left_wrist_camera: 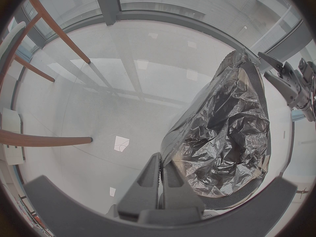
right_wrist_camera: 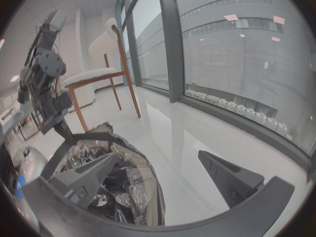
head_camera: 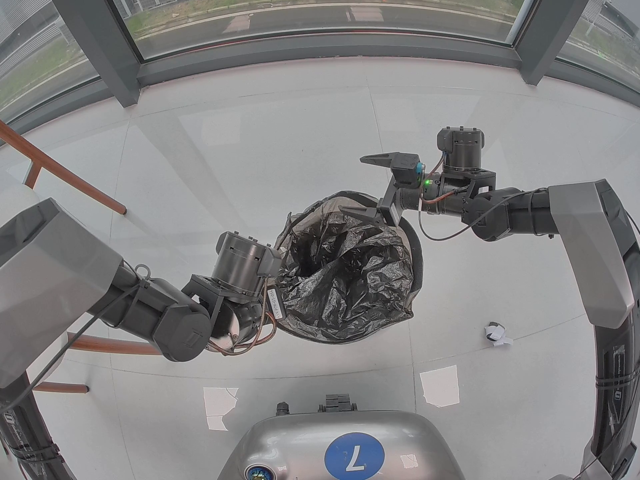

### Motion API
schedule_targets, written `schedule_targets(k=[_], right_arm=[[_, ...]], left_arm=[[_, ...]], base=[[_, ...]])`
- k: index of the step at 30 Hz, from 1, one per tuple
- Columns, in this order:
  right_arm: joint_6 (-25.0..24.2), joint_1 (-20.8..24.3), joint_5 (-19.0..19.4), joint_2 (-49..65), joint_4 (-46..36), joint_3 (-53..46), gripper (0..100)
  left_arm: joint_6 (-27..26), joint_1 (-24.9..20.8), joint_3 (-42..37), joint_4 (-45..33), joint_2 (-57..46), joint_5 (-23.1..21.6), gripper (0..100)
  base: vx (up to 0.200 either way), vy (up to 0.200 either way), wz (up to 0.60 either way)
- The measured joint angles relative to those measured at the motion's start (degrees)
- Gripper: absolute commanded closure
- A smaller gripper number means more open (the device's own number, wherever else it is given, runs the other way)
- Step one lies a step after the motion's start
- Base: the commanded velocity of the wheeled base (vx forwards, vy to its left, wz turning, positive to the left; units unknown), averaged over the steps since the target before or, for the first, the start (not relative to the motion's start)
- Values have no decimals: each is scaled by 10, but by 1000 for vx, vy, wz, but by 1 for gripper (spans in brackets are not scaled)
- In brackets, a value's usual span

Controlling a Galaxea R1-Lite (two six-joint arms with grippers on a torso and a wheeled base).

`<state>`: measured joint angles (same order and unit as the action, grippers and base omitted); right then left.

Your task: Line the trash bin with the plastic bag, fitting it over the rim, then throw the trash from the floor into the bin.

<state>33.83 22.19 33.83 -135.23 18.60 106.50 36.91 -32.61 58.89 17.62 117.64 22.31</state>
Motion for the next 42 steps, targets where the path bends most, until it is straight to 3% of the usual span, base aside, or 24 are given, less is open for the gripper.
schedule_targets(k=[5, 14, 20, 27, 28, 42], right_arm=[[-49, -5, -3, 36, -39, 0, 0], [-122, -48, -33, 141, -218, -70, 0], [-154, -75, -74, 201, -234, -158, 0], [-164, -84, -83, 236, -199, -212, 0], [-165, -84, -83, 239, -197, -216, 0], [-177, -86, -119, 276, -194, -312, 0]], left_arm=[[0, 0, 0, 0, 0, 0, 100], [0, -1, 0, 0, 0, 0, 100], [0, -2, 1, 0, 0, 0, 100], [0, -2, 1, 0, -1, -1, 100], [0, -2, 0, 0, -1, -1, 0], [-2, -3, 0, 35, -14, -5, 0]], base=[[0, 0, 0], [0, 0, 0], [0, 0, 0], [0, 0, 0], [0, 0, 0], [0, 0, 0]])
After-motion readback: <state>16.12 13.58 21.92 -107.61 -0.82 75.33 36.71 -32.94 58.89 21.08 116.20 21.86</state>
